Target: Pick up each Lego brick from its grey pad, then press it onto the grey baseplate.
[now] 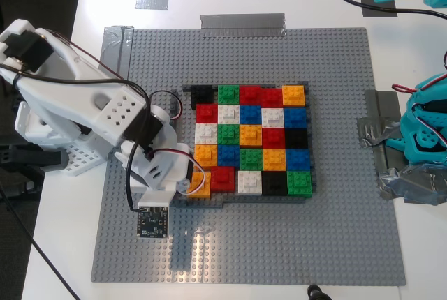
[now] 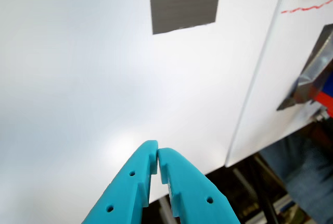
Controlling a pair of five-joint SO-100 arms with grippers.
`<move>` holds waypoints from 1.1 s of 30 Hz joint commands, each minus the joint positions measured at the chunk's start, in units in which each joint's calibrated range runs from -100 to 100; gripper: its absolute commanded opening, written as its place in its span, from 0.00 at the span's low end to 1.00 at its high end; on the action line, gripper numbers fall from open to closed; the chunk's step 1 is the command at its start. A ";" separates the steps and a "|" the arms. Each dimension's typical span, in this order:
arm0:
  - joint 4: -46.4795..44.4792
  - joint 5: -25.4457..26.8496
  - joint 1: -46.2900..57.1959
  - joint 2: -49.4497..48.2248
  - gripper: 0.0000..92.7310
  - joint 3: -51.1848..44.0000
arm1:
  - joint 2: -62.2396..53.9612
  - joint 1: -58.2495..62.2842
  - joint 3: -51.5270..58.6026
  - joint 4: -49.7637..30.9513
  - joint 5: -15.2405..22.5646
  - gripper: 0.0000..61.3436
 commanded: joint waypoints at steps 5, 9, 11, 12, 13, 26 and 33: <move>-0.51 0.25 -0.25 -1.96 0.00 -0.05 | 3.58 2.26 -2.98 -7.01 -1.76 0.00; -0.51 0.25 -0.33 -1.87 0.00 -0.05 | 4.35 0.59 -3.17 -7.91 -2.40 0.00; -0.51 0.25 -0.33 -1.79 0.00 -0.05 | 4.78 -0.64 -3.26 -6.93 -2.74 0.00; -0.51 0.25 -0.33 -1.79 0.00 -0.05 | 4.78 -1.37 -3.26 -6.69 -3.03 0.00; -0.51 0.25 -0.33 -1.79 0.00 -0.05 | 4.87 -1.95 -3.35 -6.28 -3.28 0.00; -0.51 0.25 -0.33 -1.79 0.00 -0.05 | 6.16 -10.00 -9.85 2.35 -8.70 0.00; -0.51 0.25 -0.33 -1.79 0.00 -0.05 | 6.07 -11.38 -10.75 1.78 -9.14 0.00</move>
